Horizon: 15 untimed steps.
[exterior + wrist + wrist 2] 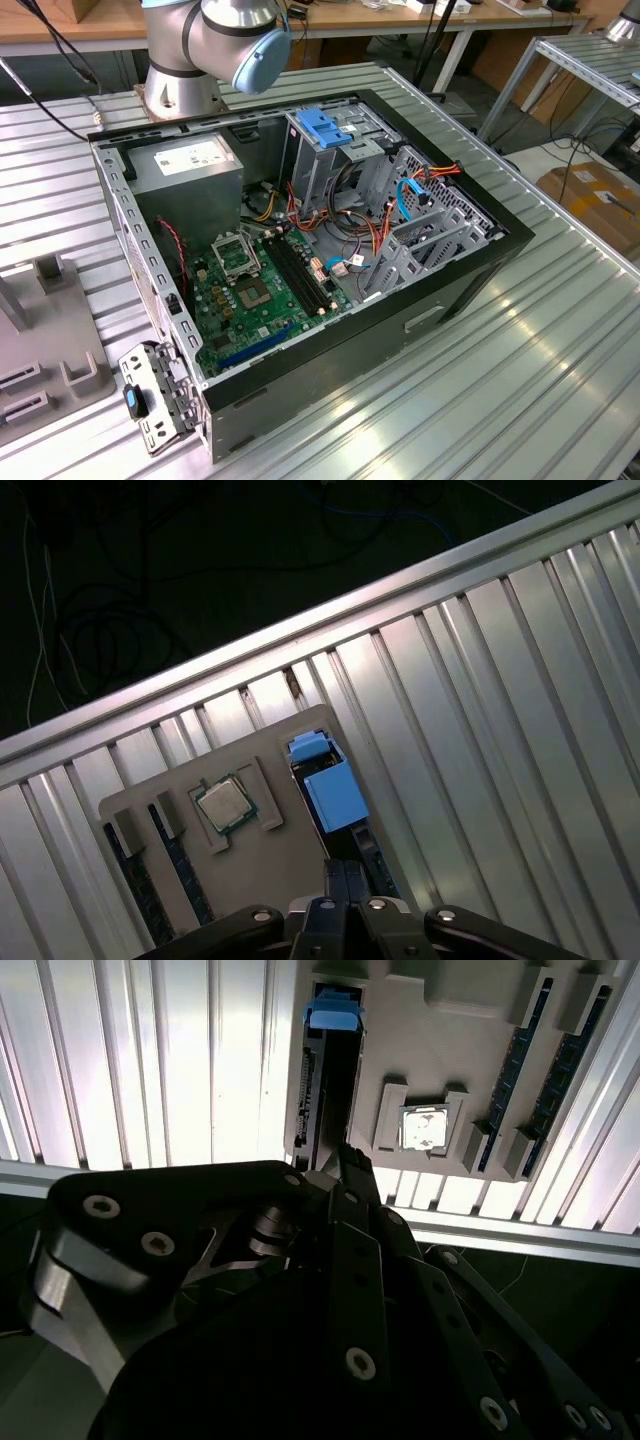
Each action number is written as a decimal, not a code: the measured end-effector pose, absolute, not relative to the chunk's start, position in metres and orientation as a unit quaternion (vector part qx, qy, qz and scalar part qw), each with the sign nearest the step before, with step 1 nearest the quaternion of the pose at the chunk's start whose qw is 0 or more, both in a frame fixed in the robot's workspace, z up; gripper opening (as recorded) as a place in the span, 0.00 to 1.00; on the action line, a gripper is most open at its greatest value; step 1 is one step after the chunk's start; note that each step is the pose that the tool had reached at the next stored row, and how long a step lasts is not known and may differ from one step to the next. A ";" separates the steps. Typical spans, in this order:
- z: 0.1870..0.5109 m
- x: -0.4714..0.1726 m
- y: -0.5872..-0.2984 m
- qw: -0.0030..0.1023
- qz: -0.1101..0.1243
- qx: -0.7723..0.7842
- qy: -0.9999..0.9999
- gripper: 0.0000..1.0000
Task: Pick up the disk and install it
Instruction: 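Pick up the disk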
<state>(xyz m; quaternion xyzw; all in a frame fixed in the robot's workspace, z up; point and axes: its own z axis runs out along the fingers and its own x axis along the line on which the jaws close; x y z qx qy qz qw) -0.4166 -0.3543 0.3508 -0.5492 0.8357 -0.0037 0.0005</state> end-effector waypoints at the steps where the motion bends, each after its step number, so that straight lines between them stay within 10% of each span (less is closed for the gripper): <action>1: 0.351 -0.417 -0.354 0.000 -0.004 -0.551 0.835 0.11; 15: 0.351 -0.417 -0.354 0.001 -0.004 -0.653 0.757 0.11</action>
